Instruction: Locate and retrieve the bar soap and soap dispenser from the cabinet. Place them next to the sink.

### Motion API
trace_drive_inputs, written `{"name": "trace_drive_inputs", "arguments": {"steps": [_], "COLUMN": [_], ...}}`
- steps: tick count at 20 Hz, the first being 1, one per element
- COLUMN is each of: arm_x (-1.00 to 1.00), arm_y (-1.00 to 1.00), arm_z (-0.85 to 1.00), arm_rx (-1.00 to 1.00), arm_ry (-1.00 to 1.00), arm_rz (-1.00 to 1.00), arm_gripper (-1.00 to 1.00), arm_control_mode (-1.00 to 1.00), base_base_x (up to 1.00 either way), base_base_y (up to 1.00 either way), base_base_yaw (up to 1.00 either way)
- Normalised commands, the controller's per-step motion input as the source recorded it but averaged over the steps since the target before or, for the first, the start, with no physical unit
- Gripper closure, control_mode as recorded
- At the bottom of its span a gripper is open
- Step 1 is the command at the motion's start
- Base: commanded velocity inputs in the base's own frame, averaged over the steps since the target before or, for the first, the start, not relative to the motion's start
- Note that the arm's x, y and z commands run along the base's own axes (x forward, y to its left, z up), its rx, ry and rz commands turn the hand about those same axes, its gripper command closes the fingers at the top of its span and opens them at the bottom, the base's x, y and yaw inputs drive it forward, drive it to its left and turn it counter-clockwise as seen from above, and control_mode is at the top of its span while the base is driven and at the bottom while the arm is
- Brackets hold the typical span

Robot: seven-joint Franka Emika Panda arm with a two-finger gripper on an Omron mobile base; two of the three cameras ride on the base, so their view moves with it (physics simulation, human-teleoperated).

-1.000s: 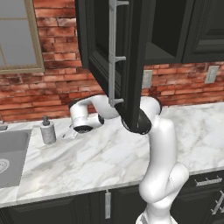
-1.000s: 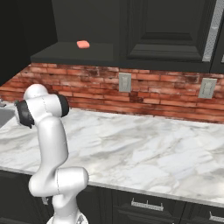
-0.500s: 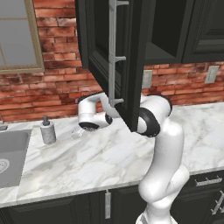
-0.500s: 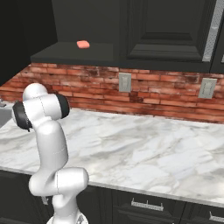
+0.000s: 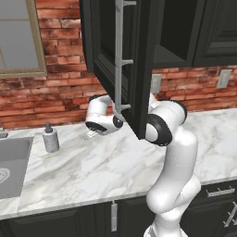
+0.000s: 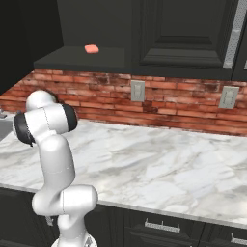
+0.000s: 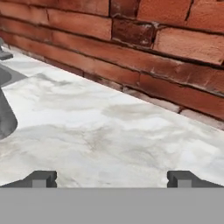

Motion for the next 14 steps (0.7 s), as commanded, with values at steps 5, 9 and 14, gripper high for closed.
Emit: {"name": "trace_drive_inputs", "arguments": {"steps": [5,9,14], "arm_x": [-0.05,-0.18,-0.06], "arm_y": [-0.34,-0.35,-0.13], "arm_z": [0.22,0.04,0.0], "arm_rx": [-0.04,0.0,0.0], "arm_ry": [0.0,0.0,-0.01], "arm_rz": [-0.27,-0.26,-0.04], "arm_gripper": [-1.0,-1.0,-1.0], "arm_control_mode": [-1.0,-1.0,-1.0], "base_base_x": [0.0,0.0,0.0], "base_base_y": [0.0,0.0,0.0], "base_base_yaw": [0.0,0.0,0.0]}}
